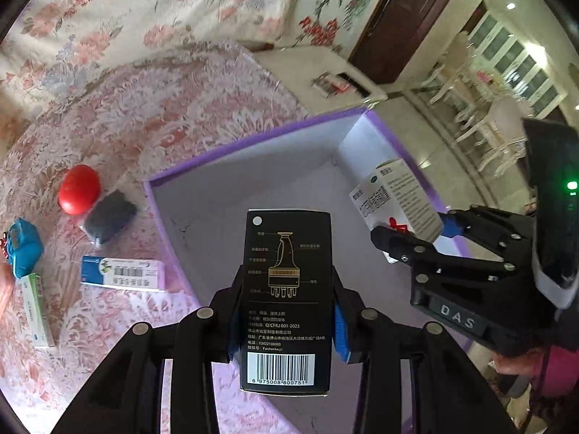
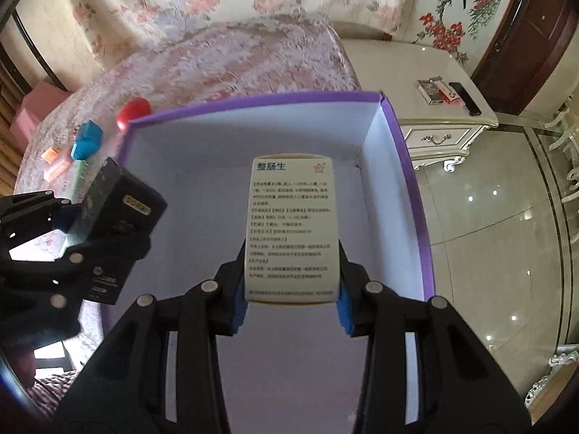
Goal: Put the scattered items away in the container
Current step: 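Carry the black box and white box with both tools over the purple box, then open the left tool to drop the black box while the right tool releases the white box inside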
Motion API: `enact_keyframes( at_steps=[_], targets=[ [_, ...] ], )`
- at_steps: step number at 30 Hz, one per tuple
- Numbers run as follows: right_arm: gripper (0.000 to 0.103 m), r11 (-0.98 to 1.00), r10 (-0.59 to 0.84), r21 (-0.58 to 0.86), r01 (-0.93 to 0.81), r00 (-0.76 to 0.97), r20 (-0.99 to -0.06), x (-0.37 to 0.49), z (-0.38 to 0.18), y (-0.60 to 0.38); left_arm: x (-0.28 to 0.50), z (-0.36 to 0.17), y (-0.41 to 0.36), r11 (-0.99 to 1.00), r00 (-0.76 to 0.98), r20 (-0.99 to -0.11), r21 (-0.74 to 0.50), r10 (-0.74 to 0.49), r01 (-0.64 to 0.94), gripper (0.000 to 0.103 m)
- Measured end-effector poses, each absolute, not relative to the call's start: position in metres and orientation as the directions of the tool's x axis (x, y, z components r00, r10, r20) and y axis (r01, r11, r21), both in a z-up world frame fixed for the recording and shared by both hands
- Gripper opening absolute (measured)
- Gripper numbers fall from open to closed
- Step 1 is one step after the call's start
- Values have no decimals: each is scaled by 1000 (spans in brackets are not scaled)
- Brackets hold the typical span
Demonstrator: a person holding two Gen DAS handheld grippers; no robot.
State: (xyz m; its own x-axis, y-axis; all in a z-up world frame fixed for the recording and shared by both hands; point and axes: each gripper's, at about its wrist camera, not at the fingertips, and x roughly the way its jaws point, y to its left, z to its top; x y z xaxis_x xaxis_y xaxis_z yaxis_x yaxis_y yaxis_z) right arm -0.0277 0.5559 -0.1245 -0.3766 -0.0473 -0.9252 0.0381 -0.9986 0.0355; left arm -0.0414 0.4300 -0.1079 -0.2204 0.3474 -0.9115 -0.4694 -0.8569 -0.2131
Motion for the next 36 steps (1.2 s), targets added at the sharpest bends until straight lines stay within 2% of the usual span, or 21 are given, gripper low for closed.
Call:
enact_keyframes(
  at_steps=[10, 22, 23, 24, 28, 30, 33, 36],
  targets=[
    [42, -997, -59, 37, 71, -350, -935, -63, -156, 562, -68, -145, 458, -897, -250, -951, -58, 184, -438, 39],
    [43, -997, -34, 7, 78, -350, -936, -83, -164, 568, -83, -149, 467, -906, -274, -955, 15, 112, -423, 41],
    [43, -997, -38, 12, 76, -346, -938, -84, -165, 568, -84, -149, 467, -906, -276, -955, 22, 105, -423, 42],
    [43, -997, -41, 17, 75, -342, -939, -85, -165, 569, -84, -148, 468, -905, -279, -955, 29, 100, -424, 49],
    [43, -997, -49, 26, 72, -338, -940, -85, -162, 571, -86, -141, 463, -910, -305, -947, 36, 101, -413, 64],
    [43, -997, -56, 36, 63, -343, -937, -82, -158, 573, -86, -137, 458, -915, -306, -945, 16, 118, -403, 75],
    [44, -998, -63, 51, 44, -360, -931, -77, -152, 574, -84, -129, 451, -915, -310, -937, -26, 163, -402, 84],
    [45, -998, -56, 48, 31, -384, -921, -71, -142, 575, -79, -119, 448, -911, -330, -923, -48, 197, -410, 88]
  ],
)
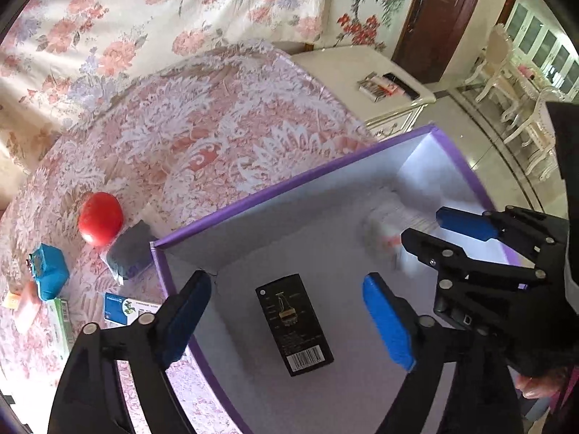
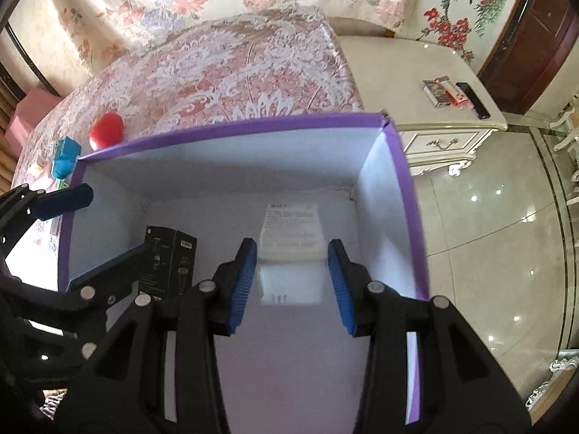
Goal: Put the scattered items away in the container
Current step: 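Open the left tool to drop the black box while the right tool releases the white box inside, then move both tools back toward the blue ointment box and green tablet box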
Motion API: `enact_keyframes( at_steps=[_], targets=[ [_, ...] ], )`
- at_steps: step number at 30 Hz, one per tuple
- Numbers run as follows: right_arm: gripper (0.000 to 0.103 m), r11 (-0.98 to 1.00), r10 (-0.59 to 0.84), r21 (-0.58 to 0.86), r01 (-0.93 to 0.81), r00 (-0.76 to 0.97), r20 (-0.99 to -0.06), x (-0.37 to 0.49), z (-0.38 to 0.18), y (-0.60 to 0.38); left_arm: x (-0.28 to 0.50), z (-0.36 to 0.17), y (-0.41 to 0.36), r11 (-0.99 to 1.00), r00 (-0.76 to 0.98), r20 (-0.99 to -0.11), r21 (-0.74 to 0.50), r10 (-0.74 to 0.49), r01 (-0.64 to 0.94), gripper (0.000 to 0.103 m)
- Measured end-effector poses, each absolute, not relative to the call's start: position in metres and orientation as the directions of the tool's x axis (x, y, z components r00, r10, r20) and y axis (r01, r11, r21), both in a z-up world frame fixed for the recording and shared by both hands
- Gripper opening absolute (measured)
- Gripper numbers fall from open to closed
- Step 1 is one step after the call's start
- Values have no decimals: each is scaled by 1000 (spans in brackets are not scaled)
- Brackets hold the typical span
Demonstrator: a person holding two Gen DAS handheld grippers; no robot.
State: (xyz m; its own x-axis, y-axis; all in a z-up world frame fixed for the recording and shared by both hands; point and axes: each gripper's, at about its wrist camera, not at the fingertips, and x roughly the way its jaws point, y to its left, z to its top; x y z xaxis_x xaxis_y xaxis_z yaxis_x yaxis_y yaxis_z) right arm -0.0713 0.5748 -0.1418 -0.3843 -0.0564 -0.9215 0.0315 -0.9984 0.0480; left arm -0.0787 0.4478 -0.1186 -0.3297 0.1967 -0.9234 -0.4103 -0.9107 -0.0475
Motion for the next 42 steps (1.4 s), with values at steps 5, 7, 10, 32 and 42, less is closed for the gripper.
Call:
enact_keyframes(
  at_steps=[5, 7, 10, 32, 42],
  targets=[
    [45, -999, -54, 52, 17, -411, -910, -63, -125, 574, -66, -99, 441, -904, -361, -900, -78, 245, -420, 89],
    [45, -999, -51, 51, 11, -422, -905, -59, -119, 572, -61, -93, 433, -900, -363, -892, -101, 271, -424, 89],
    [45, -999, -47, 53, -3, -436, -899, -54, -109, 565, -54, -82, 417, -897, -387, -872, -118, 299, -426, 90],
    [56, -942, -165, 20, 336, -407, -898, -45, -72, 354, -63, -127, 148, -961, -370, -895, -183, 250, -207, 103],
    [56, -867, -109, 9, 497, -172, -979, -86, -146, 303, -78, -194, 97, -974, -255, -945, -175, 207, -142, 103]
  ],
)
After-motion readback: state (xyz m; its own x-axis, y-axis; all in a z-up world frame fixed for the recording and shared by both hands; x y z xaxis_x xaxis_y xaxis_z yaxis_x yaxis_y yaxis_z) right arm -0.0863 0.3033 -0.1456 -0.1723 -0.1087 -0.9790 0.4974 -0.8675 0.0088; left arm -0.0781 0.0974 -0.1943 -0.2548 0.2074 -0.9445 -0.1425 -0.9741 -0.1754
